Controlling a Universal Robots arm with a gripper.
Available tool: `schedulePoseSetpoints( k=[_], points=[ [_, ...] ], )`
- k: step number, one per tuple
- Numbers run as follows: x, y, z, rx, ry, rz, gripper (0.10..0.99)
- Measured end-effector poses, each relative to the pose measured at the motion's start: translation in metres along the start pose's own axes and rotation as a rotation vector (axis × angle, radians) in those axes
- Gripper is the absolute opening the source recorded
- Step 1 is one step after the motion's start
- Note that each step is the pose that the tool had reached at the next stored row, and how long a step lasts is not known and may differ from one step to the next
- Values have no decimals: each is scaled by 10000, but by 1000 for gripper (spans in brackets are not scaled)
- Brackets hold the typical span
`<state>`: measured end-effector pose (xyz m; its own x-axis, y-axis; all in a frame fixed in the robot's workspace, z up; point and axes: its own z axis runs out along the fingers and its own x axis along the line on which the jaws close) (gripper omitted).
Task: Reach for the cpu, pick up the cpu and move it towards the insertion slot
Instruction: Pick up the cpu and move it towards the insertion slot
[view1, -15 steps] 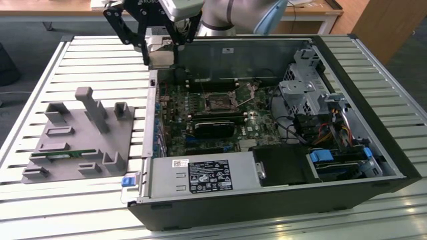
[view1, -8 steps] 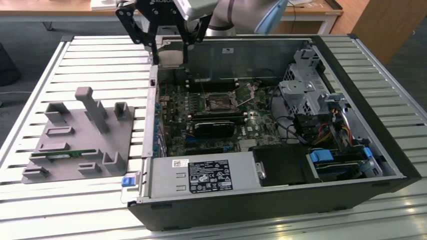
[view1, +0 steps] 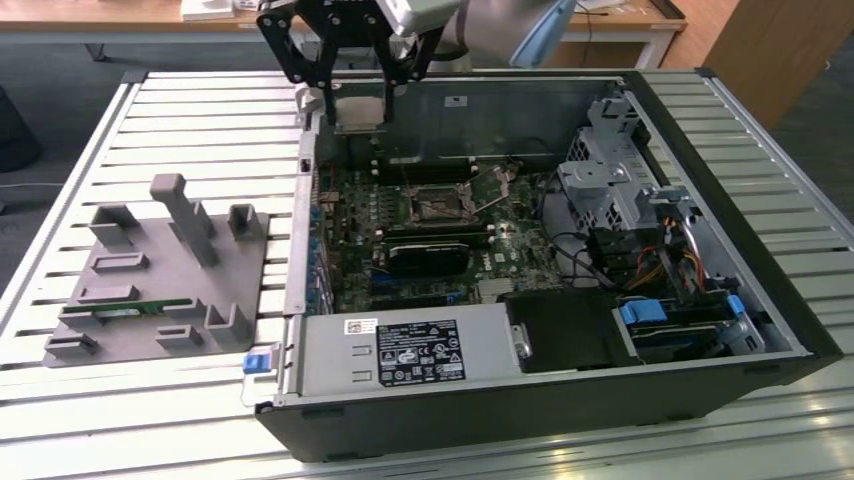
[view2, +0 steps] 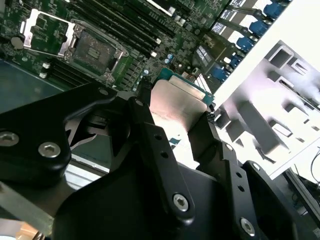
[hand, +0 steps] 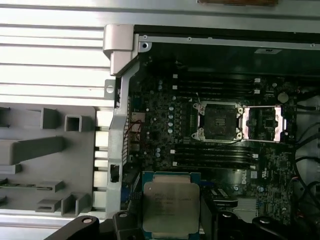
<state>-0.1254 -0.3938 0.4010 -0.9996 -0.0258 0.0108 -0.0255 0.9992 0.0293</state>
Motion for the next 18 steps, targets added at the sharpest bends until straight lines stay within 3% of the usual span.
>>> schedulePoseSetpoints(
  k=[9, 18],
  points=[
    [-130, 102, 12, 0, 0, 0, 545],
    [-259, 280, 34, 2, 1, 0, 545]
  ],
)
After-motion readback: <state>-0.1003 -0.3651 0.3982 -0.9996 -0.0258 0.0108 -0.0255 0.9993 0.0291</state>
